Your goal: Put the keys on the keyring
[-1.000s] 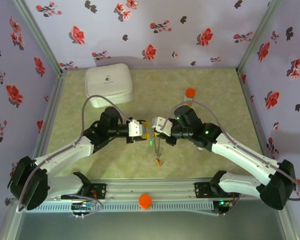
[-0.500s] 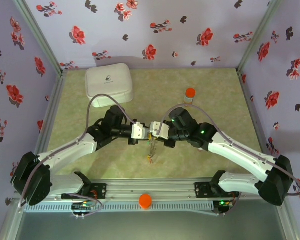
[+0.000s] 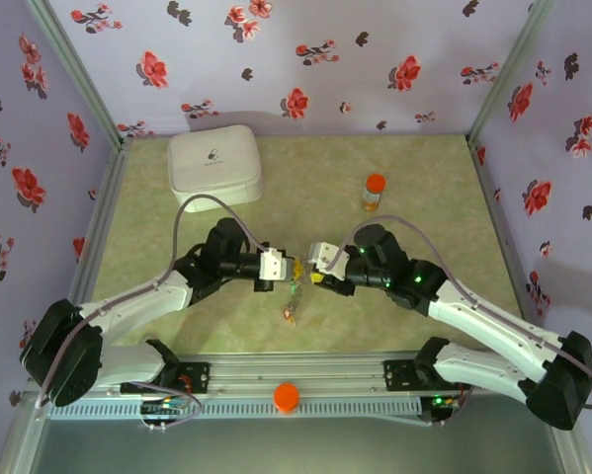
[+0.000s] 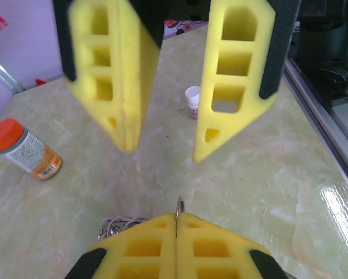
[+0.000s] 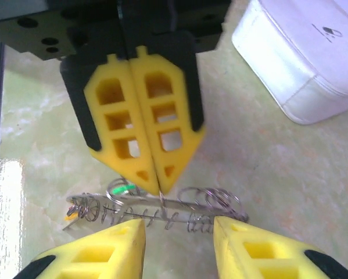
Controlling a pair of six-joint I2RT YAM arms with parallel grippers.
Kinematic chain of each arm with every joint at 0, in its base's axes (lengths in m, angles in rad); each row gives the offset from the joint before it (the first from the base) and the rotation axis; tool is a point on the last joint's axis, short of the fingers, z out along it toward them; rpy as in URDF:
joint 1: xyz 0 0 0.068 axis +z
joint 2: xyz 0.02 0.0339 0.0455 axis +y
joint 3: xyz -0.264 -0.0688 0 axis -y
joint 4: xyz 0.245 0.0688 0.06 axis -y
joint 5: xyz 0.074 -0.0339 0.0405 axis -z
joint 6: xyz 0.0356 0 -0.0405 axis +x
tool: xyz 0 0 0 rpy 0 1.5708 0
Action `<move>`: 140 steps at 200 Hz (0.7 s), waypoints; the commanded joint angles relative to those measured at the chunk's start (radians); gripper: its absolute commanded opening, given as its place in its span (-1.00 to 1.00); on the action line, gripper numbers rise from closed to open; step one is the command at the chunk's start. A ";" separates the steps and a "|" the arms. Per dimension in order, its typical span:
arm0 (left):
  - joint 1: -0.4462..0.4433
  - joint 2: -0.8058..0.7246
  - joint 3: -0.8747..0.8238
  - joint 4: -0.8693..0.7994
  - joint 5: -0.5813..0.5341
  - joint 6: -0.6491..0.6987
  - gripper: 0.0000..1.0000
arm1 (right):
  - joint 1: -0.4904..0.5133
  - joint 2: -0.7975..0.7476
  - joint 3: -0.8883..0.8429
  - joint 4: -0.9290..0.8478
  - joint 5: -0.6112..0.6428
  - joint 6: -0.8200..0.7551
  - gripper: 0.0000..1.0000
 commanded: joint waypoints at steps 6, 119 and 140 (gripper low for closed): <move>-0.008 -0.050 -0.051 0.260 -0.014 -0.147 -1.00 | -0.004 -0.007 -0.035 -0.006 0.006 0.077 -0.31; -0.010 -0.039 -0.040 0.290 0.044 -0.267 -1.00 | 0.013 -0.126 -0.132 0.216 0.026 0.026 -0.51; -0.010 -0.038 -0.035 0.284 0.050 -0.274 -1.00 | 0.033 -0.122 -0.129 0.218 0.027 0.008 -0.54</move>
